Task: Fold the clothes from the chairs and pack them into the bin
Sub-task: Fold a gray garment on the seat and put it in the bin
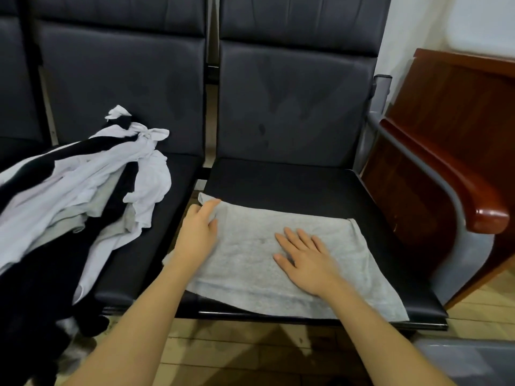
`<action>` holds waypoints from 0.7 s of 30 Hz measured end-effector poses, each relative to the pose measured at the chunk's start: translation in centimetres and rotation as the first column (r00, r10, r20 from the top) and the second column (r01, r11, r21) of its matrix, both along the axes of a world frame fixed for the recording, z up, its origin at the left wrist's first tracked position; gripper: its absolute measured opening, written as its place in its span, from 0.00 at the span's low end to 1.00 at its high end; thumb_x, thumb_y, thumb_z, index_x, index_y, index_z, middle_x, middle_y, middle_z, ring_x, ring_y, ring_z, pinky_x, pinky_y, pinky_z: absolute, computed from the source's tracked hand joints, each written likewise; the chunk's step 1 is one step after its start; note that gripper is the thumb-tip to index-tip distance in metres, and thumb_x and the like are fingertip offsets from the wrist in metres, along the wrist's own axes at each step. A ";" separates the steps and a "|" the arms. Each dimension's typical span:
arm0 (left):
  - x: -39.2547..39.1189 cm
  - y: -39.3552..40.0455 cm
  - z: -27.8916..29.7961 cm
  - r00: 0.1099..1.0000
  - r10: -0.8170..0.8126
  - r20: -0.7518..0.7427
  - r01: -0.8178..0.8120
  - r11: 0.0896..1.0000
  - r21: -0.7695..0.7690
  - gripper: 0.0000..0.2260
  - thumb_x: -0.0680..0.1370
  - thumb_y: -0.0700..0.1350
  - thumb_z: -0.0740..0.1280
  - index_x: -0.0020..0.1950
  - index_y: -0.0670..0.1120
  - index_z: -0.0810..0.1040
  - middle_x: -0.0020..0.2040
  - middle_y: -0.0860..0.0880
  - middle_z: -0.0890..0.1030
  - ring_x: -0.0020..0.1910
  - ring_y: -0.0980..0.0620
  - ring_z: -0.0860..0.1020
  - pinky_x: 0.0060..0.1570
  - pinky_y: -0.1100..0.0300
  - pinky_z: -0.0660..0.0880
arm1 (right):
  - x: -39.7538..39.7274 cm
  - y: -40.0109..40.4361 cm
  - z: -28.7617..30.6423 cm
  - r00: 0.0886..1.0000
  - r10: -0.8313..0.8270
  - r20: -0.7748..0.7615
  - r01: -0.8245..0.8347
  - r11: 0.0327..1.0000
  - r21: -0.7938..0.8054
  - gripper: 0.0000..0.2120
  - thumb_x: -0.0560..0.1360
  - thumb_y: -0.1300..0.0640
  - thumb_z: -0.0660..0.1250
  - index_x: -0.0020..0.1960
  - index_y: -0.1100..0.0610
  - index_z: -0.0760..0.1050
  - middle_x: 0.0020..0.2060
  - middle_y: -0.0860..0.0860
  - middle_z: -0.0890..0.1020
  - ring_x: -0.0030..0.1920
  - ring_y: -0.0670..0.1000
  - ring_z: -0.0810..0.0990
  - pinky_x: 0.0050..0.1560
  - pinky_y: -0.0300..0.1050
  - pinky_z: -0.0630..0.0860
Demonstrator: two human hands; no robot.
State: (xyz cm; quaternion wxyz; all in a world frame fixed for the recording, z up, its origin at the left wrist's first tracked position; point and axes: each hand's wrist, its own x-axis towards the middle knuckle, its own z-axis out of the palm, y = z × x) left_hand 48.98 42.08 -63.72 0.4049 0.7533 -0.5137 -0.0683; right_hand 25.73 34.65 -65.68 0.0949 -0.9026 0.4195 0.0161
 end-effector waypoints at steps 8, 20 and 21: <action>-4.5 -1.2 5.0 0.977 -0.192 0.092 0.209 0.946 -0.246 0.16 0.77 0.37 0.66 0.65 0.45 0.75 0.46 0.52 0.72 0.43 0.61 0.73 0.45 0.79 0.67 | 1.6 0.6 0.3 0.898 -0.083 0.431 0.041 0.994 0.104 0.19 0.81 0.48 0.56 0.70 0.50 0.69 0.72 0.46 0.67 0.72 0.46 0.62 0.73 0.45 0.54; -17.1 -6.7 4.3 0.957 -0.218 -0.190 0.188 0.968 -0.165 0.13 0.77 0.38 0.64 0.61 0.46 0.78 0.45 0.51 0.75 0.43 0.57 0.74 0.42 0.73 0.69 | -9.7 -2.0 -0.2 0.916 -0.242 0.321 0.250 0.968 0.015 0.19 0.81 0.46 0.53 0.70 0.47 0.66 0.70 0.43 0.68 0.70 0.44 0.63 0.65 0.43 0.51; -17.7 -7.0 4.2 0.956 -0.217 -0.198 0.185 0.968 -0.168 0.13 0.77 0.38 0.64 0.60 0.46 0.78 0.46 0.49 0.76 0.44 0.56 0.75 0.43 0.71 0.70 | -9.7 -2.1 -0.3 0.882 -0.264 0.391 0.270 0.962 0.040 0.17 0.81 0.48 0.54 0.68 0.48 0.69 0.67 0.44 0.70 0.68 0.45 0.66 0.65 0.42 0.52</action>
